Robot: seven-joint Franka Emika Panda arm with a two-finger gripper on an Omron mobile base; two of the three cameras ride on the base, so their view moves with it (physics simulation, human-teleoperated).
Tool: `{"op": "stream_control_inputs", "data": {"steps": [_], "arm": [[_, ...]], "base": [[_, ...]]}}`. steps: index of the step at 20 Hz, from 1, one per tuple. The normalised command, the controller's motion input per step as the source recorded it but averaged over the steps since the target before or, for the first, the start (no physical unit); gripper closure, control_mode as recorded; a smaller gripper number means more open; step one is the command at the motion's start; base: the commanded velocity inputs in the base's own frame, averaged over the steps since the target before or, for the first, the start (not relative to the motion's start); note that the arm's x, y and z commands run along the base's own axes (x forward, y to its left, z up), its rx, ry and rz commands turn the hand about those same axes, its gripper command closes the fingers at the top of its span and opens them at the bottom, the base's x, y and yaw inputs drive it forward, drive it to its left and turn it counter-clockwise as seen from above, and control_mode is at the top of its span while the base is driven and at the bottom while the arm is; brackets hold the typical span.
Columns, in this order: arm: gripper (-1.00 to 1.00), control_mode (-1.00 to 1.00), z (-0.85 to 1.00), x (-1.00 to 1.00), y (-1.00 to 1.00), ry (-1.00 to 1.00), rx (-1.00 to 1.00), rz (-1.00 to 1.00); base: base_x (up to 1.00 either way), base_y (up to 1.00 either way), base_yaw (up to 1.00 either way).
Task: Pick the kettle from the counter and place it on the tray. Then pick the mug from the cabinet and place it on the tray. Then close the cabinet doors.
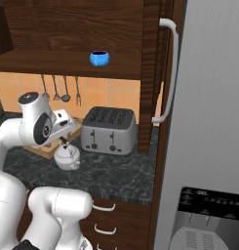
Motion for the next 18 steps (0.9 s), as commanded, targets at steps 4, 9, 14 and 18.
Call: {"op": "stream_control_inputs", "data": {"steps": [4, 9, 14, 18], "arm": [[-1.0, -1.0, -0.21, 0.5, 0.27, 0.08, -0.08, 0.22], [-1.0, -1.0, -0.19, 0.41, 0.13, 0.1, -0.04, 0.08], [-1.0, -1.0, -0.16, 0.39, 0.02, 0.07, -0.07, 0.0], [-1.0, -1.0, -0.26, 0.29, 0.01, 0.07, -0.04, 0.0]], "base": [[0.0, 0.0, 0.0], [0.0, 0.0, 0.0], [0.0, 0.0, 0.0], [0.0, 0.0, 0.0]]}}
